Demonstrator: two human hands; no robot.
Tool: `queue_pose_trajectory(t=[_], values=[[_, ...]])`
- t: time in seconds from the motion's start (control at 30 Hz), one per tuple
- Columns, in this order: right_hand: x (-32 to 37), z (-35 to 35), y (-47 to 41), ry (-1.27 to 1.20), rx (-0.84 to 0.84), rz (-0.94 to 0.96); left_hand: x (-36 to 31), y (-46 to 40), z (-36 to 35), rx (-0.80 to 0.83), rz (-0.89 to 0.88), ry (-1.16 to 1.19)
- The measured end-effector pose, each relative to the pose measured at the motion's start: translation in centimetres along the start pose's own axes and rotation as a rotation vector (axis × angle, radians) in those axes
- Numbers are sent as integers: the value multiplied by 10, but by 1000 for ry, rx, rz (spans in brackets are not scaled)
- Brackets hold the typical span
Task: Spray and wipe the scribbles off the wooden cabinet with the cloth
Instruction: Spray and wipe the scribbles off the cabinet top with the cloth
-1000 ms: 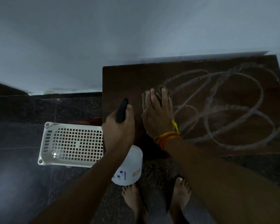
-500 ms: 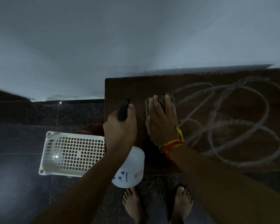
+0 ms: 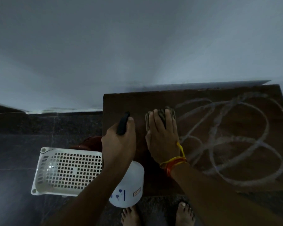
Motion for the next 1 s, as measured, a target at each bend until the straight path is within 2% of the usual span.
queue_pose_trajectory(t=[0.27,0.53,0.73,1.0], values=[[5,1,-91,-20,-2,-17,7,6,-3,34,-12,-8],[2,0,-34,-3,-31,0,-4,7,-2,15,-8,6],[-6,3,-82,-12,-81,-6,-5,12,-14,28,-38,-8],[-26,11,-82,12,-7,12,4,19,-16,39,10,-6]])
Point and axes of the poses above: each hand's wrist, its own y-axis away from the middle knuckle, its own z-axis out of the back of the hand, x = y × z, the point moved 3 cm from there along -y, towards the middle knuckle, and after that the axes turned 7 degrees about -z, right-handed, at the moved point
